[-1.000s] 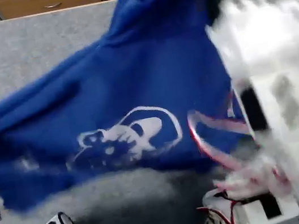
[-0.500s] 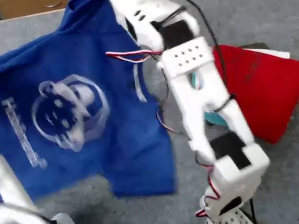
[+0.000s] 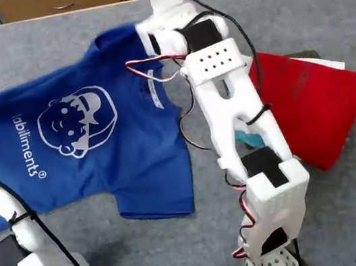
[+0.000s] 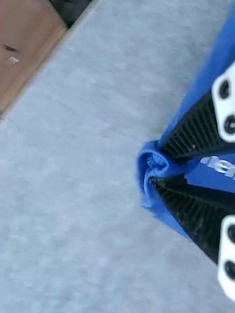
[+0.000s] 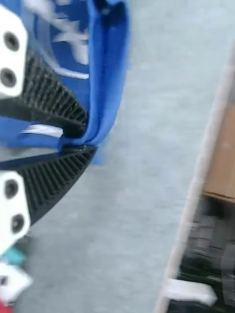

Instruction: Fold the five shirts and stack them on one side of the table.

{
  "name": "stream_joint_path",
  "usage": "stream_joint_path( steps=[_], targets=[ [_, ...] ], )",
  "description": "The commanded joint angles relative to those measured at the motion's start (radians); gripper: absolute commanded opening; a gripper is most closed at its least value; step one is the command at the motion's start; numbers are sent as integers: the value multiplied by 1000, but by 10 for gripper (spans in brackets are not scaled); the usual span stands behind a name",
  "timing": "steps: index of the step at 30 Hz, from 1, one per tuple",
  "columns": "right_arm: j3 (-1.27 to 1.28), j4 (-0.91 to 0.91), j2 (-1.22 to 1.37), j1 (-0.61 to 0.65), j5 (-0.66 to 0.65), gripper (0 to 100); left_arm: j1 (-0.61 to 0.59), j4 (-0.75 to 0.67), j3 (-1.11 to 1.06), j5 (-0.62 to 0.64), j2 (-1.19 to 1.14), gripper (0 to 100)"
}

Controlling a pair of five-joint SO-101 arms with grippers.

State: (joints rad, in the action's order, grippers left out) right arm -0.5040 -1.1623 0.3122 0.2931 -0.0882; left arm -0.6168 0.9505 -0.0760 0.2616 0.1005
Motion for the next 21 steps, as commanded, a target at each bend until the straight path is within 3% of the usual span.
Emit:
stream_joint_path(
  steps=[1,7,13,21],
  targets=[
    [-53,-235,-18,44,-75,13,-27,58,-82,-14,75,29],
    [-35,-609,-101,143,-175,13,-47,57,-435,-192,258,29],
    [318,-598,-392,235,-233,13,-213,-115,-679,-212,359,28],
    [951,-370,-710,304,-233,13,-202,-74,-808,-321,361,28]
  ],
)
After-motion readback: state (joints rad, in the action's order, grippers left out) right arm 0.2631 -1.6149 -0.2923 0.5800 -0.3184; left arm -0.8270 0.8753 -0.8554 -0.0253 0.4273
